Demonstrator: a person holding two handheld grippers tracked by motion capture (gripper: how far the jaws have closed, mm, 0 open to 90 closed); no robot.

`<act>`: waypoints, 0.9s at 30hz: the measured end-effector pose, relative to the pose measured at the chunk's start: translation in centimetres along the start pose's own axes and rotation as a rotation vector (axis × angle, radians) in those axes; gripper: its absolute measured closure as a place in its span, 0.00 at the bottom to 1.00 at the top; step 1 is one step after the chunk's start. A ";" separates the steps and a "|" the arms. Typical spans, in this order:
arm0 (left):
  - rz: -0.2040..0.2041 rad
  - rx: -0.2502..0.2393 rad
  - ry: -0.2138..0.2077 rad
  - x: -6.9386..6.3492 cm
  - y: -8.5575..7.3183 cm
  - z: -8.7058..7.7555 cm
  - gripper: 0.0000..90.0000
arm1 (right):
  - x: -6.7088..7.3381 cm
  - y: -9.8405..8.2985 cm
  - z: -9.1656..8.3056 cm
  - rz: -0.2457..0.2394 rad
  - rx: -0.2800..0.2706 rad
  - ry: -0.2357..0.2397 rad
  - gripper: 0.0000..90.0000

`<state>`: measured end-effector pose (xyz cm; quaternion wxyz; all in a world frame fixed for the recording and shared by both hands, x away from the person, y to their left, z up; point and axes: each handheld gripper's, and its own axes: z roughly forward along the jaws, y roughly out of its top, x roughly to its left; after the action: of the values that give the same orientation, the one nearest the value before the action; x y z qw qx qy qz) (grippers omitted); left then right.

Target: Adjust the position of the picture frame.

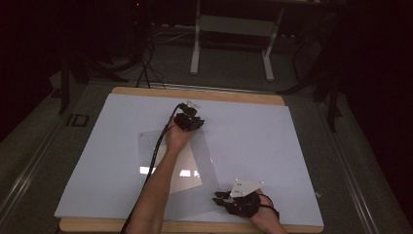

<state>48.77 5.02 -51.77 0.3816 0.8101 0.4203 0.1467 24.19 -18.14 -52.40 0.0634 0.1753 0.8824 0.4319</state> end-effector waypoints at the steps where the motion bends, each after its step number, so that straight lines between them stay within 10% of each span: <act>1: -0.006 0.005 -0.002 0.0 -0.1 0.3 0.81 | 0.1 0.0 0.1 0.002 -0.004 -0.002 0.88; 4: -0.030 0.023 0.004 0.2 -0.4 0.8 0.91 | 0.5 -0.3 0.3 0.011 -0.021 -0.022 0.91; 9: 0.040 0.039 0.055 -0.3 -0.3 0.8 0.93 | 0.7 -0.5 0.6 0.038 -0.027 -0.038 0.92; 16: 0.059 0.025 0.143 -0.8 0.1 0.4 0.94 | -0.5 -0.5 -0.2 0.211 -0.070 -0.005 0.89; 27: 0.004 0.012 0.088 4.3 -0.7 -5.6 0.94 | -6.4 0.5 -4.6 0.363 -0.215 -0.104 0.84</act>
<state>47.82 11.48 -48.91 0.3576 0.8058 0.4361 0.1806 29.02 -23.56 -49.39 0.0481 0.3457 0.7808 0.5181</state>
